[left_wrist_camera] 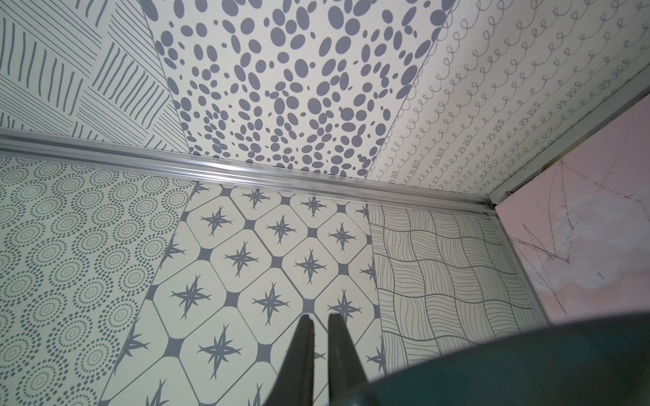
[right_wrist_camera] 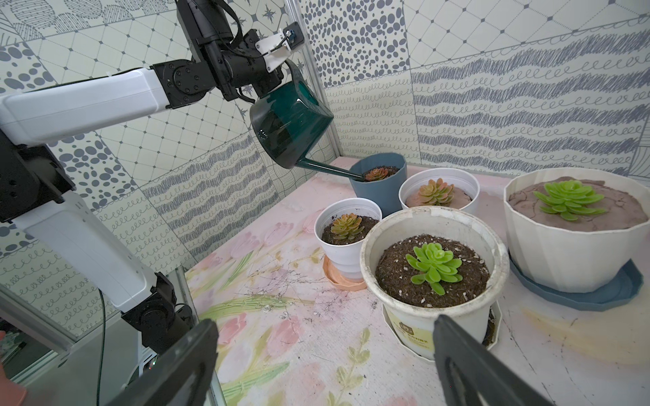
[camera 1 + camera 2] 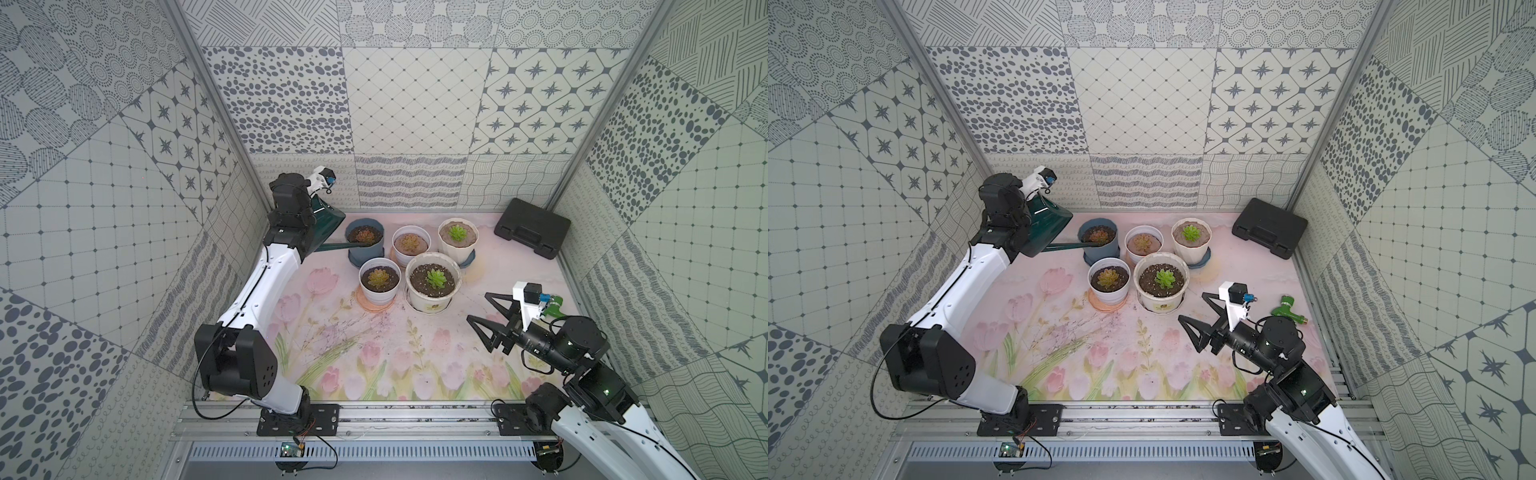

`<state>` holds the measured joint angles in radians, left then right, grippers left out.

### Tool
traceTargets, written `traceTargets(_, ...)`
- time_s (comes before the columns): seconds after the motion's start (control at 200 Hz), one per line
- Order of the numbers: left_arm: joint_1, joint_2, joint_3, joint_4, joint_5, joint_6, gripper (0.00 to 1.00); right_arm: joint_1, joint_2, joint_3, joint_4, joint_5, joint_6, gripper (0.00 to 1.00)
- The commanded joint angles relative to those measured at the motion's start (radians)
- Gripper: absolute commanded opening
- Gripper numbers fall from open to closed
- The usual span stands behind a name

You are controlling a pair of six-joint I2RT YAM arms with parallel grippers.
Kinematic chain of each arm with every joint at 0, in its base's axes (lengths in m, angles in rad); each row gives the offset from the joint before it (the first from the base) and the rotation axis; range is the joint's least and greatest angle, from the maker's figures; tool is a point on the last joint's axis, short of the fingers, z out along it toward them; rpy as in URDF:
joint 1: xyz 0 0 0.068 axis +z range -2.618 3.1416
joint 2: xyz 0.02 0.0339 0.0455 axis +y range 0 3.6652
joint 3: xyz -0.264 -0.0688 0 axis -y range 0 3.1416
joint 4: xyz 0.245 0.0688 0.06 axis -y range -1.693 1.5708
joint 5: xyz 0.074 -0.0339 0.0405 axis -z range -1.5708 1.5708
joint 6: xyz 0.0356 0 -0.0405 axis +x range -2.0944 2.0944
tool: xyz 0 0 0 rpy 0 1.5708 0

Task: Water the succulent around the soil edge
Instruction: Water the soil of the potted plant with water.

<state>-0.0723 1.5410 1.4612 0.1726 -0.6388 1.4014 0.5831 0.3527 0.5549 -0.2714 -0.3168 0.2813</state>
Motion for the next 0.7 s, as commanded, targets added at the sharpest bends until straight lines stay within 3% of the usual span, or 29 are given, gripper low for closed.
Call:
traceTargets(0.0,0.008,-0.020,-0.026,0.158,-0.001,0.119,0.00,0.004,-0.016,-0.009,0.042,-0.013,0.009,0.97)
traceTargets(0.36,0.009,0.052,0.055,0.170,-0.009,0.155,0.00,0.004,-0.021,-0.009,0.037,0.001,0.006,0.97)
traceTargets(0.695,0.009,0.124,0.066,0.267,0.030,0.295,0.00,0.003,0.002,-0.009,0.043,0.004,0.001,0.97)
